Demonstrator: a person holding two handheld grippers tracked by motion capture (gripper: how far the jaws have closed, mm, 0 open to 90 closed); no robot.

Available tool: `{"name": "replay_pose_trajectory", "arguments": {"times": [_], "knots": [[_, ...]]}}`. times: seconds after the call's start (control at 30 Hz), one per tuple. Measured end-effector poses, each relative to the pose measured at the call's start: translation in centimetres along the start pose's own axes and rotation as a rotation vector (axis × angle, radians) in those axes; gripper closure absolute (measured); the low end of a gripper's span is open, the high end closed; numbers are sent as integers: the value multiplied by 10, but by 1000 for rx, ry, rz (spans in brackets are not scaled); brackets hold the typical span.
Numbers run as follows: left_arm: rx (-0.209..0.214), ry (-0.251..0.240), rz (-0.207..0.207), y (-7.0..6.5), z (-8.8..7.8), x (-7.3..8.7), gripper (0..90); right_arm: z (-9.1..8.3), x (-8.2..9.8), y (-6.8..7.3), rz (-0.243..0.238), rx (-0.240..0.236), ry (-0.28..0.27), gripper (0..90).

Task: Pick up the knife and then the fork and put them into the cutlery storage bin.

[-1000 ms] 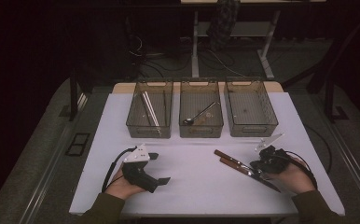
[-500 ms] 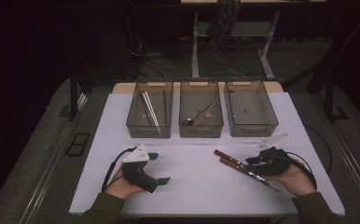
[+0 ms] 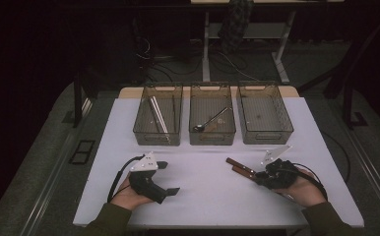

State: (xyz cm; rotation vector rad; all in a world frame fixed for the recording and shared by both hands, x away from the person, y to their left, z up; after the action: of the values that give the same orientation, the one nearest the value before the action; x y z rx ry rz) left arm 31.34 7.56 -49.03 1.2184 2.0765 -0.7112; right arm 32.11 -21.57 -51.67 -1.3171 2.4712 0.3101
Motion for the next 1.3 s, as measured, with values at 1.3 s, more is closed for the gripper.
{"name": "replay_pose_trajectory", "arguments": {"times": [1.3], "knots": [[16, 12, 5, -3, 2, 1, 0, -2, -14, -2, 14, -30, 307, 767]]}}
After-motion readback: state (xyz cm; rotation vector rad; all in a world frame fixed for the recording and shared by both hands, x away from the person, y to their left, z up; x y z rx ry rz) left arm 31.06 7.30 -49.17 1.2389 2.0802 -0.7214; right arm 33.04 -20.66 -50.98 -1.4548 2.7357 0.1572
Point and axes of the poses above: each handheld gripper's, and its own axes: z roughly forward along the jaws, x roughly out of its underside, y roughly to its left, the point moved 10 cm from there along z, roughly forward along the jaws, and after that the axes turned 9 degrees about y, right-handed, at the moved point
